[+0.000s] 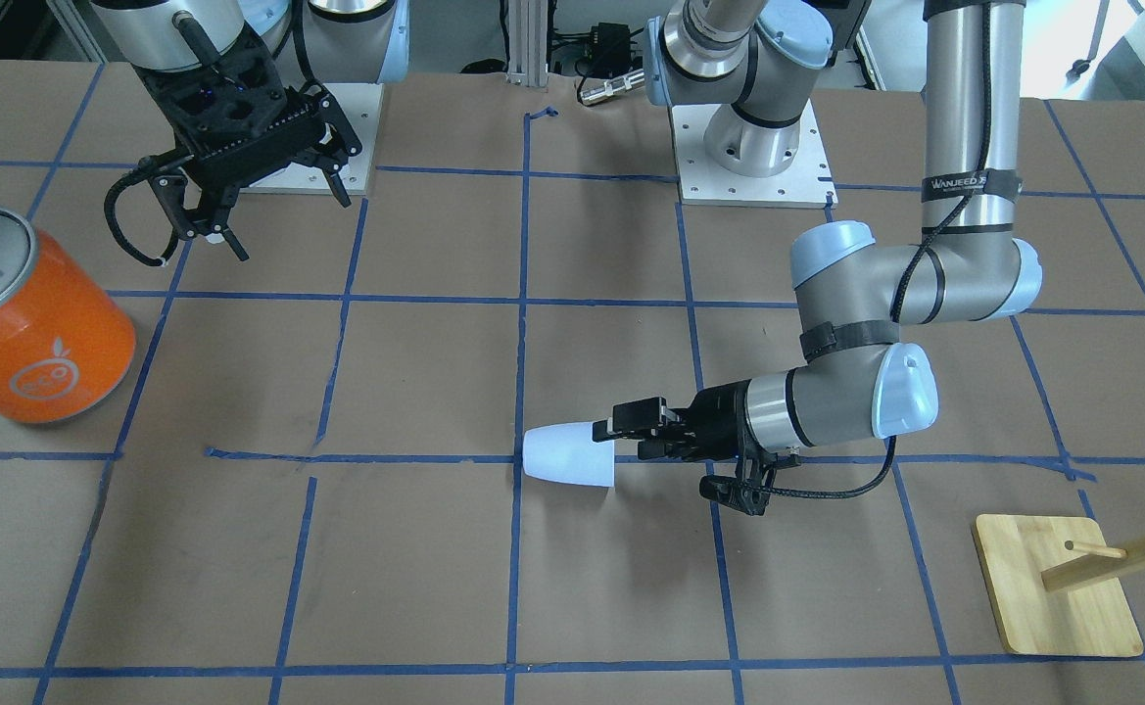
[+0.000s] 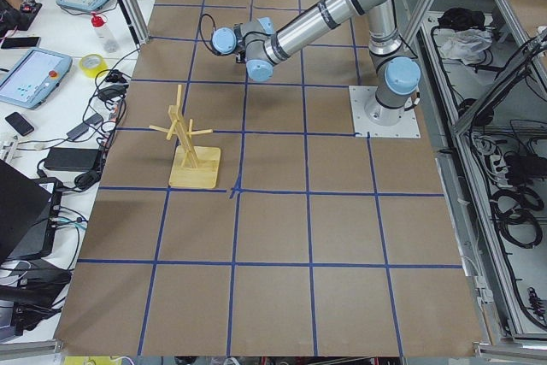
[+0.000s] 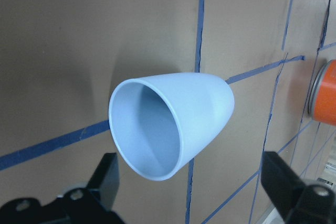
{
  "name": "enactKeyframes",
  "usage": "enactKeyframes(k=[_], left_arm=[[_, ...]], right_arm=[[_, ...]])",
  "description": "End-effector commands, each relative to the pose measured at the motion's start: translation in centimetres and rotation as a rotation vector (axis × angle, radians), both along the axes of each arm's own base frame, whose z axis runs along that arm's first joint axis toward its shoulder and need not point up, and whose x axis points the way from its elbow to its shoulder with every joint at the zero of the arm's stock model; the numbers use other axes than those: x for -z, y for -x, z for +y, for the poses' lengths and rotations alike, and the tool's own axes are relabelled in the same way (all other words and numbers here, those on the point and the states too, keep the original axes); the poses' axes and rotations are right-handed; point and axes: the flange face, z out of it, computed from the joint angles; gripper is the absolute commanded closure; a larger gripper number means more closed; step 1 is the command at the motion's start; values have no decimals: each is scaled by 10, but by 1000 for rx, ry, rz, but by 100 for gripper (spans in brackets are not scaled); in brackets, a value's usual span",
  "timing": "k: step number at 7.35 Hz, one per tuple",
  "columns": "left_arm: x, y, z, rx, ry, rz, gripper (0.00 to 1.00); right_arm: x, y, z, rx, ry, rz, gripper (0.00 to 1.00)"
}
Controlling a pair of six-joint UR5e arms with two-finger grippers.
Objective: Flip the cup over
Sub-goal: 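Grasp the cup's closed bottom with the left gripper while the right arm withdraws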
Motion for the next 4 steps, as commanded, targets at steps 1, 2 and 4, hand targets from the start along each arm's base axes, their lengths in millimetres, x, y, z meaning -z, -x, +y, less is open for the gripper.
enactKeyframes(k=[1,2,4], left_arm=[[3,12,0,-30,-18,51,14],[2,19,1,-32,-25,64,14],[10,20,1,-33,-35,66,14]], right_arm=[[-5,3,-1,15,9,7,0],[-4,5,1,29,-1,13,0],[-4,12,2,105,-14,61,0]])
